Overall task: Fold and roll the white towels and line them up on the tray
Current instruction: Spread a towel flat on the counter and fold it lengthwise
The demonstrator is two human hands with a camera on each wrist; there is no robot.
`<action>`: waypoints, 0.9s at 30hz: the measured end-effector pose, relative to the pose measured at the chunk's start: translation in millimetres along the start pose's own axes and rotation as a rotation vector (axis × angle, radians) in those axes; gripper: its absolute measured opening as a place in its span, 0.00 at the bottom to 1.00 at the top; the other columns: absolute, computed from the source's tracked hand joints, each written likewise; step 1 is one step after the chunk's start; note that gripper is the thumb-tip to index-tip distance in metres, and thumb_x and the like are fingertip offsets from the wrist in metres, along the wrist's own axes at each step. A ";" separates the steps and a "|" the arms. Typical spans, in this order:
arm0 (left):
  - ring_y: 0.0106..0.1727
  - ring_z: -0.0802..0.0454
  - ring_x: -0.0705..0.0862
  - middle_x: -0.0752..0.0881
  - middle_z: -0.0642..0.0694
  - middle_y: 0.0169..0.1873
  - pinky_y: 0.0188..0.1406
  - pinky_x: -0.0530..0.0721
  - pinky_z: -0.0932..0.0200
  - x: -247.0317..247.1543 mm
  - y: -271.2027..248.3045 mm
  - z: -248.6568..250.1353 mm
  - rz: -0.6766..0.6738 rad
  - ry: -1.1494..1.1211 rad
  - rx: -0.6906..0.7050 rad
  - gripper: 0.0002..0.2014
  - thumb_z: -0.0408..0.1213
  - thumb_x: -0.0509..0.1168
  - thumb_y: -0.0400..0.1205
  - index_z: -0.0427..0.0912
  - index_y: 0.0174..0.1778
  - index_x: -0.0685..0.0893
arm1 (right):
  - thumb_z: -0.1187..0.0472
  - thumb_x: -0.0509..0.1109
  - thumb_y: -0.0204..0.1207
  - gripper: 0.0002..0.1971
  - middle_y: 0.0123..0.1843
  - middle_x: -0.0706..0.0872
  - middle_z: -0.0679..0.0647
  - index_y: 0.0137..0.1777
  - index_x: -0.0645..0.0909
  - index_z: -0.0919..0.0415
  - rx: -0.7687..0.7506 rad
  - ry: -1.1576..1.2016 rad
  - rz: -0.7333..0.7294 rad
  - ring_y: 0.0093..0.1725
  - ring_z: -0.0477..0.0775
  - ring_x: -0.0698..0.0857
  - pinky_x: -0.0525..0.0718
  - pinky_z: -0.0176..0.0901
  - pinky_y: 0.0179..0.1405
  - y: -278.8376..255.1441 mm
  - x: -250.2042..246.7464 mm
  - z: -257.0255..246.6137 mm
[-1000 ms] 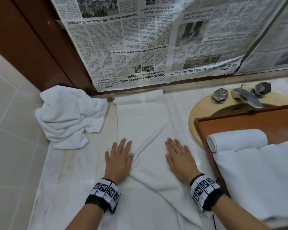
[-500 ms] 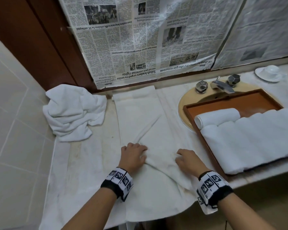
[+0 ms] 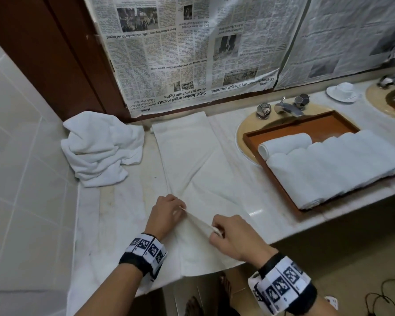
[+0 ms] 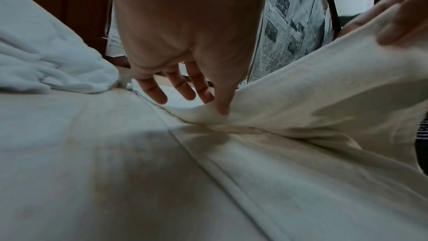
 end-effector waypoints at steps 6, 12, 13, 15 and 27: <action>0.48 0.56 0.82 0.79 0.53 0.49 0.54 0.79 0.60 9.4 -15.3 -20.2 0.050 -0.100 -0.032 0.09 0.28 0.70 0.80 0.47 0.48 0.91 | 0.47 0.63 0.80 0.12 0.39 0.82 0.54 0.47 0.75 0.55 -0.023 0.020 -0.142 0.36 0.53 0.80 0.77 0.44 0.36 -5.7 64.1 -13.3; 0.49 0.54 0.86 0.84 0.52 0.49 0.57 0.83 0.59 10.8 -18.6 -31.4 0.053 -0.098 -0.116 0.11 0.28 0.69 0.80 0.48 0.49 0.92 | 0.47 0.60 0.81 0.14 0.45 0.83 0.59 0.52 0.74 0.58 -0.056 -0.149 -0.217 0.43 0.64 0.83 0.85 0.58 0.47 -0.5 116.9 -11.1; 0.49 0.54 0.86 0.84 0.52 0.49 0.56 0.83 0.59 10.4 -19.4 -32.1 0.055 -0.091 -0.124 0.11 0.27 0.69 0.80 0.47 0.49 0.92 | 0.47 0.59 0.82 0.14 0.45 0.83 0.59 0.52 0.74 0.58 -0.069 -0.171 -0.225 0.44 0.64 0.83 0.84 0.57 0.47 0.4 121.5 -12.3; 0.47 0.56 0.85 0.85 0.52 0.50 0.56 0.83 0.61 8.5 -21.6 -35.3 0.076 -0.097 -0.147 0.11 0.27 0.70 0.80 0.47 0.49 0.92 | 0.45 0.60 0.81 0.14 0.46 0.83 0.58 0.51 0.75 0.57 -0.072 -0.158 -0.265 0.44 0.63 0.82 0.83 0.55 0.48 2.3 126.8 -12.3; 0.47 0.63 0.82 0.85 0.54 0.49 0.51 0.74 0.75 6.7 -33.8 -37.5 0.153 -0.155 -0.263 0.11 0.36 0.67 0.83 0.47 0.61 0.88 | 0.54 0.65 0.84 0.13 0.59 0.79 0.53 0.64 0.78 0.59 0.280 0.053 0.435 0.57 0.54 0.79 0.80 0.49 0.54 33.5 2.9 106.0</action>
Point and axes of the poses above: each hand's wrist, its own y-axis towards the middle knuckle, its own x-axis out of the palm, z = x × y, the point moved 9 cm from there along y, towards the middle knuckle
